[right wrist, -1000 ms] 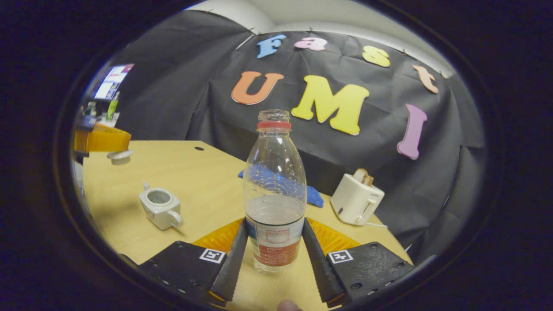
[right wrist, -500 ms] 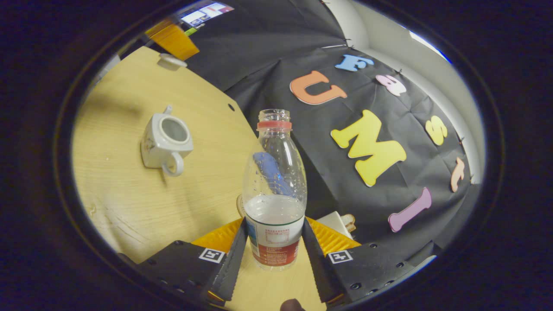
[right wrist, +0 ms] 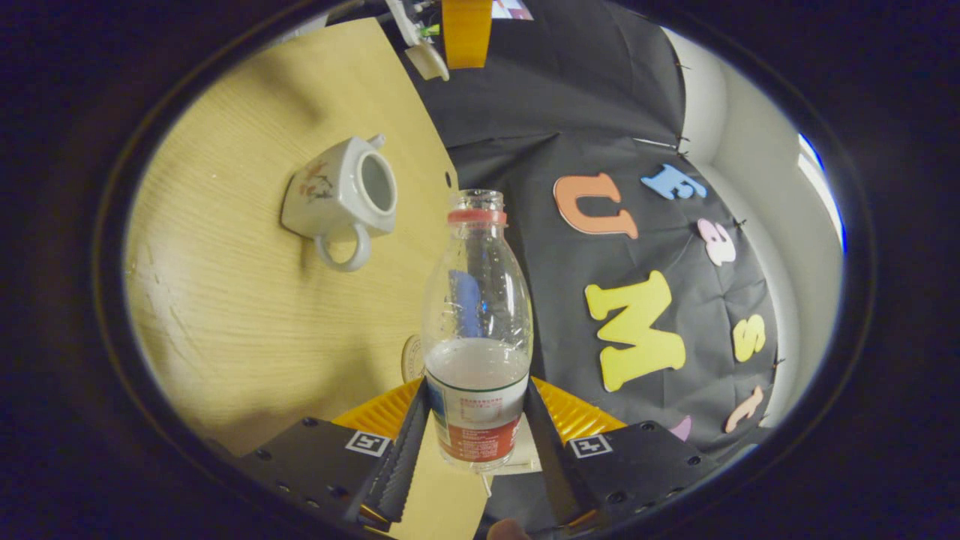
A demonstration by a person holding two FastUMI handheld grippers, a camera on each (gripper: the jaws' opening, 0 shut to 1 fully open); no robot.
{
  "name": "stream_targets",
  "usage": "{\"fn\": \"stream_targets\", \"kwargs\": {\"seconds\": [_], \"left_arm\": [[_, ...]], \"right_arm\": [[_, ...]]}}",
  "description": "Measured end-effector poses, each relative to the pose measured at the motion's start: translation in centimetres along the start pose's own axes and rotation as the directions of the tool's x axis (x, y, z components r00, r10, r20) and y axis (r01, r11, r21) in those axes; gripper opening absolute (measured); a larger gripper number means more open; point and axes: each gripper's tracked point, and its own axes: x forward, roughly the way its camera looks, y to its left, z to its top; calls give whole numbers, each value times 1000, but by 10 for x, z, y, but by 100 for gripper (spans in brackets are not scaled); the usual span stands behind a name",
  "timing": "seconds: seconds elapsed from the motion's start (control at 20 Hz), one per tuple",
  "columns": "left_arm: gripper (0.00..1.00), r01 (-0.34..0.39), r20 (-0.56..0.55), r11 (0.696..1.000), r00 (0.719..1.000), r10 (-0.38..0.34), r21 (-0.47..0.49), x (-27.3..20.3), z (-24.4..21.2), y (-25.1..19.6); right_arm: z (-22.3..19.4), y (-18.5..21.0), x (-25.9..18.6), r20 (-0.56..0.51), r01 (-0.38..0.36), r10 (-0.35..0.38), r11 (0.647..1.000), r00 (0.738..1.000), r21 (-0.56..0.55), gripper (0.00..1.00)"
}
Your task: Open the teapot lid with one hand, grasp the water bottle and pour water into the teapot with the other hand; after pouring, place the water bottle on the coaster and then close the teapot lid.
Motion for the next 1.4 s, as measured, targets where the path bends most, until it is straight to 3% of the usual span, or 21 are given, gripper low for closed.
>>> {"fn": "stream_targets", "kwargs": {"seconds": [0.65,1.4], "left_arm": [[3,-13,1,1000,1000,13,-27,-5,-3,15],[3,-9,19,999,1000,10,-38,-9,3,18]], "right_arm": [[6,-4,0,68,75,-58,955,996,-288,71],[12,-6,3,123,150,-105,877,987,-457,71]]}}
